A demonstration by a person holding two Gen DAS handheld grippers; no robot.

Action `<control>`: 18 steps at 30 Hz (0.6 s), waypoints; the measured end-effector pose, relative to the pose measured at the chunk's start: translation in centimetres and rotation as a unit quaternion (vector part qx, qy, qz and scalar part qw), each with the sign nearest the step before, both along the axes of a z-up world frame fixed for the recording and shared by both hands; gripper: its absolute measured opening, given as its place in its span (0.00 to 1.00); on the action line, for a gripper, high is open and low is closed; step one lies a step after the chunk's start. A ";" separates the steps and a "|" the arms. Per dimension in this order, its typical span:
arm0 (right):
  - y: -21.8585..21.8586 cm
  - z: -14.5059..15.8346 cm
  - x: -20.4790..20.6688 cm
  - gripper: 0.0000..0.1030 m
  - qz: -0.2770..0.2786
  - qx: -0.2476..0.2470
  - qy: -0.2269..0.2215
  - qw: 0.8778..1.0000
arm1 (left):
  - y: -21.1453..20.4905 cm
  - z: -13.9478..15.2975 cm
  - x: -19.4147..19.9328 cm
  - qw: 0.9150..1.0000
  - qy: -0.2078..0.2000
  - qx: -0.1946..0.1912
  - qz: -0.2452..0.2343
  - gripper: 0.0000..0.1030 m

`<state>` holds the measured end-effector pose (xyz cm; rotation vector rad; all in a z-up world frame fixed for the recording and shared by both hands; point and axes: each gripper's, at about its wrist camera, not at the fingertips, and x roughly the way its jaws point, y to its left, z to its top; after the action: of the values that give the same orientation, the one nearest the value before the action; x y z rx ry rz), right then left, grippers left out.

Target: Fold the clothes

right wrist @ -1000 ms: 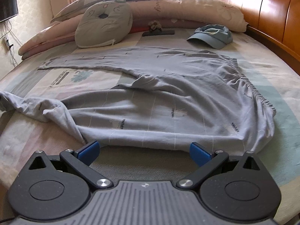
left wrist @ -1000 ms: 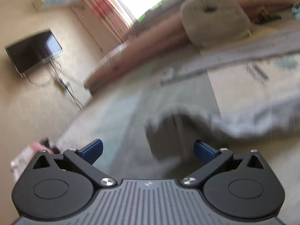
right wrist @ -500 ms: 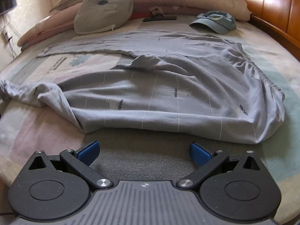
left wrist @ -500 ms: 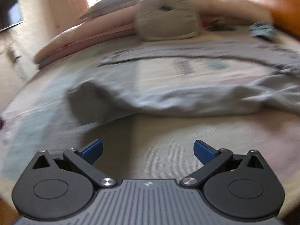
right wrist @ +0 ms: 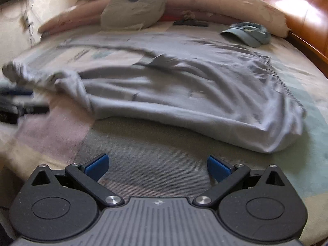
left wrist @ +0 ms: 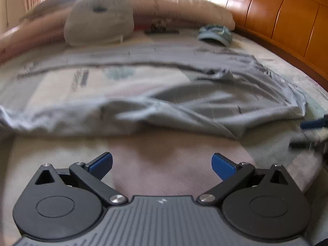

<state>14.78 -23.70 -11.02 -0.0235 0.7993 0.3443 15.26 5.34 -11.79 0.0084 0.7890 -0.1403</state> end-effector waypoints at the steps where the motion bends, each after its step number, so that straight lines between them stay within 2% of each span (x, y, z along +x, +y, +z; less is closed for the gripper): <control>1: -1.2 0.4 0.5 1.00 -0.014 0.018 -0.004 1.000 | -0.2 -0.2 -0.1 1.000 0.008 0.000 0.000 0.99; 6: -5.7 2.5 4.7 1.00 -0.079 0.064 -0.042 0.994 | -0.2 -0.5 -0.6 1.000 0.017 0.008 0.008 0.99; 10: -7.0 1.6 8.2 1.00 -0.098 0.092 -0.029 0.991 | 0.1 -0.5 -0.8 1.000 0.022 0.007 0.019 0.99; 15: -7.5 -1.3 6.3 1.00 -0.108 0.096 -0.019 0.989 | 0.7 -1.0 -1.3 0.999 0.021 0.007 0.029 0.99; 18: -6.5 -1.3 4.7 1.00 -0.085 0.062 -0.024 0.994 | 0.9 -0.8 -1.3 0.999 0.023 0.014 0.019 0.99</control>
<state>19.44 -30.23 -12.29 0.1509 0.7261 0.2296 13.98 6.27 -12.64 0.0161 0.8363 -0.0933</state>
